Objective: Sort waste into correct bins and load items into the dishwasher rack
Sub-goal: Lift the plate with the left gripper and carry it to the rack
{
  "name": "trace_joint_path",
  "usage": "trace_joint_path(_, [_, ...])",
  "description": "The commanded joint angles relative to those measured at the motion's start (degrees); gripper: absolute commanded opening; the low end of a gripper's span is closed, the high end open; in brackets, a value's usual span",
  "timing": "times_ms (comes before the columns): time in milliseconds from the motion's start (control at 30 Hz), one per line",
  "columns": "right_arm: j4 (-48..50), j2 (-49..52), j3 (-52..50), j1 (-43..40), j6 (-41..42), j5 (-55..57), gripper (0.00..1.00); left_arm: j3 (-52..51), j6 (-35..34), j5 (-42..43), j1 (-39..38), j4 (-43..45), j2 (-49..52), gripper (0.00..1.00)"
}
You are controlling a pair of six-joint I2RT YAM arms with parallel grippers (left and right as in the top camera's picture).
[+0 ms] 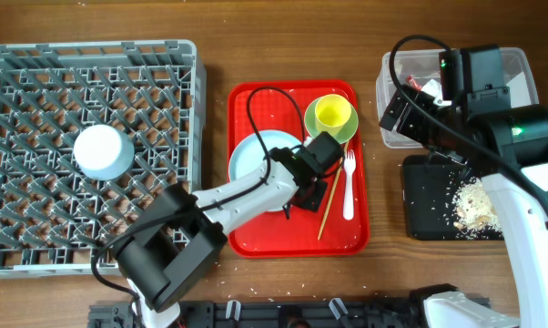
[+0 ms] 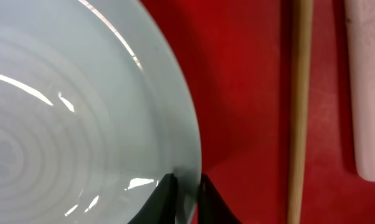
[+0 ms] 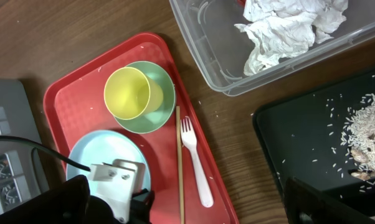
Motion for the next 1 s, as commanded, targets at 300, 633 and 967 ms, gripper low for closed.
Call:
trace_joint_path(300, [0.0,0.02,0.37,-0.09,-0.74,1.14,1.0,2.36,-0.37,6.29,-3.04,-1.53,-9.79,0.04])
trace_joint_path(633, [0.0,0.02,0.37,-0.09,-0.74,1.11,1.0,2.36,0.09,8.41,19.5,-2.97,-35.87,0.04])
trace_joint_path(967, [0.0,0.02,0.37,-0.09,-0.72,1.11,1.0,2.36,0.98,29.81,44.39,7.91,-36.52,0.04])
